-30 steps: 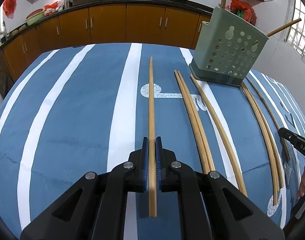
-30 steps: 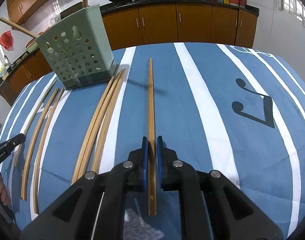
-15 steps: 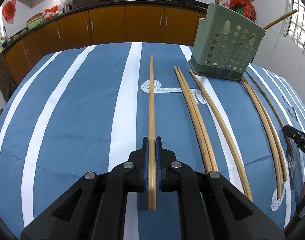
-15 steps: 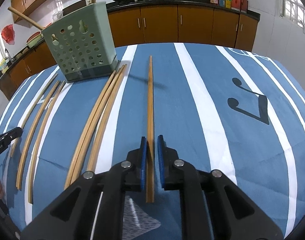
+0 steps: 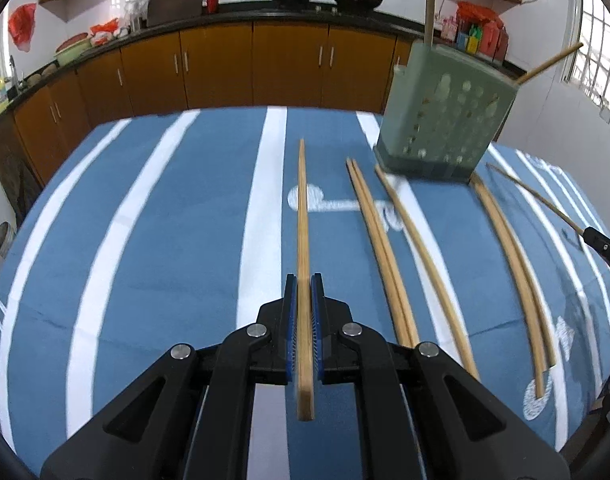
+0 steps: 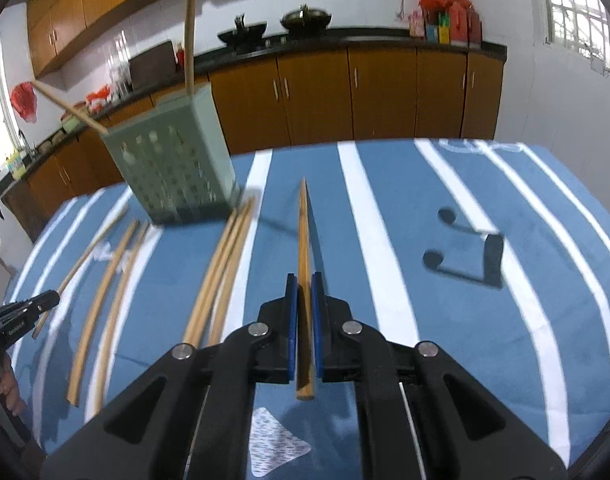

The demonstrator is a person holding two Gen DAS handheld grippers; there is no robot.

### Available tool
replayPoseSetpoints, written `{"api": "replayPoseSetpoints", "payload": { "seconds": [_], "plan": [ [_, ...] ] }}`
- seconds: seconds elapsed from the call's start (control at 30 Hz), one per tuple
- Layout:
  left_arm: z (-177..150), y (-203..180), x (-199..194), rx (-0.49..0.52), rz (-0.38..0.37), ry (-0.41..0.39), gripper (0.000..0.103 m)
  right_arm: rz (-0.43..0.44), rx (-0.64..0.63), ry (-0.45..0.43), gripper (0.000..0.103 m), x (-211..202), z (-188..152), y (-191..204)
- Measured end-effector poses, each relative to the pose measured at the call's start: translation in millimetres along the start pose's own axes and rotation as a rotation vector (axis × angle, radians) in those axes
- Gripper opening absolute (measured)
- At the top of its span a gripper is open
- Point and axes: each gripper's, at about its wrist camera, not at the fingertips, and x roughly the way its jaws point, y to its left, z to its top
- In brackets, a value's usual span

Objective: Organize utensils
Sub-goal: 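Lift the chopstick upright with the left tool while the right tool carries its chopstick over the basket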

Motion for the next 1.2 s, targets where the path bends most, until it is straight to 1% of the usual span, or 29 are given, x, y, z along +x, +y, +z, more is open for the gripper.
{"api": "replayPoseSetpoints", "payload": {
  "seconds": [0.3,0.43,0.53,0.63,0.87,1.03,1.2],
  "plan": [
    [30,5,-41,-0.036,-0.027,-0.135,0.007,0.016,0.028,-0.156,0.008,-38,30,-4],
    [43,9,-59,-0.066,-0.041,-0.200,0.007,0.018,0.038,-0.212,0.008,-49,38,-5],
    [50,11,-68,-0.083,-0.043,-0.235,0.007,0.019,0.045,-0.230,0.008,-53,41,-6],
    [54,13,-71,-0.086,-0.040,-0.251,0.007,0.019,0.047,-0.237,0.008,-53,44,-7],
    [57,13,-72,-0.089,-0.034,-0.259,0.007,0.019,0.038,-0.245,0.008,-52,46,-4],
    [64,9,-87,-0.068,-0.050,-0.296,0.007,0.055,0.024,-0.280,0.008,-66,59,2],
    [79,1,-109,-0.045,-0.088,-0.348,0.007,0.134,0.027,-0.303,0.008,-88,81,12]
  ]
}}
